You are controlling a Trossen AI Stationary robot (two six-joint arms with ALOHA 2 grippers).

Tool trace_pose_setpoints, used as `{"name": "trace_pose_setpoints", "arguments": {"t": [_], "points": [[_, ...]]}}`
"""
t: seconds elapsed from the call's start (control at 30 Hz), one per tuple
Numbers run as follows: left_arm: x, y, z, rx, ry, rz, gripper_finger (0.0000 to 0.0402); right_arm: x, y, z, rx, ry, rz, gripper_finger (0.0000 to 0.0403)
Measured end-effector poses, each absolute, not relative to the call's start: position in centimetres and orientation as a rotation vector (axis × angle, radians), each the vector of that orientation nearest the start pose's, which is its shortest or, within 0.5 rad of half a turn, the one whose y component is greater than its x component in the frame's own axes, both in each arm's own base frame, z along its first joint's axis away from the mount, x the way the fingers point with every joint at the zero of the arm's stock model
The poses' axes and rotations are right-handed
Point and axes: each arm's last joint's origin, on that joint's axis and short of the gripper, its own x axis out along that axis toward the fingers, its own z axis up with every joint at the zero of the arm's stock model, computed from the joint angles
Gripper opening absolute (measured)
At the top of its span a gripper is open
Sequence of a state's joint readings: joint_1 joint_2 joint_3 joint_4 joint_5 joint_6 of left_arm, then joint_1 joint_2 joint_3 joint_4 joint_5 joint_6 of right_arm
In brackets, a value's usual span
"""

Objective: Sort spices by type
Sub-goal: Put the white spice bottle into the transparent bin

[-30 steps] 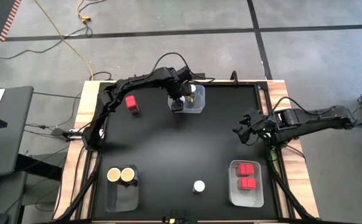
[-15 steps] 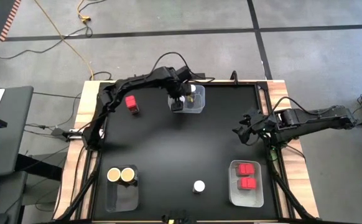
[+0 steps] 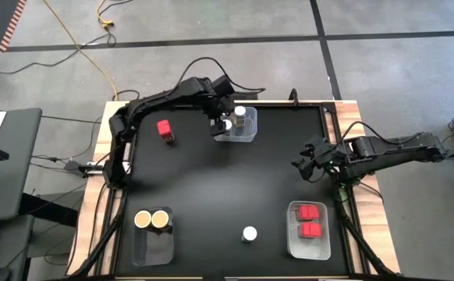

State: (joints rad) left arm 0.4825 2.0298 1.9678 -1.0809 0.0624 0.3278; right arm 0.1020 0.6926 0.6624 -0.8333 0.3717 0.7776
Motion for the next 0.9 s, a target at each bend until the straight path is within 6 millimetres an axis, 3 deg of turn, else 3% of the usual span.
{"name": "trace_pose_setpoints", "arguments": {"t": [0.23, 0.4, 0.53, 0.7, 0.9], "points": [[37.0, 15.9, 33.8, -0.023, 1.048, 0.187, 0.0296, 12.6, 0.2, 25.3, 0.524, 0.689, -0.558, 0.0322], [37.7, 12.1, 34.9, 0.004, 1.012, 0.123, 0.0296, 12.6, 0.2, 25.3, 0.523, 0.691, -0.559, 0.0322], [38.8, 8.7, 33.7, 0.007, 1.025, 0.039, 0.0296, 12.9, 0.3, 25.0, 0.497, 0.717, -0.559, 0.0322], [40.4, 4.5, 30.3, -0.007, 1.002, -0.042, 0.0296, 13.8, 0.4, 24.4, 0.389, 0.789, -0.531, 0.0322], [40.7, 0.7, 27.8, -0.033, 1.024, -0.088, 0.0296, 15.3, 0.6, 23.9, 0.388, 0.797, -0.517, 0.0322]]}}
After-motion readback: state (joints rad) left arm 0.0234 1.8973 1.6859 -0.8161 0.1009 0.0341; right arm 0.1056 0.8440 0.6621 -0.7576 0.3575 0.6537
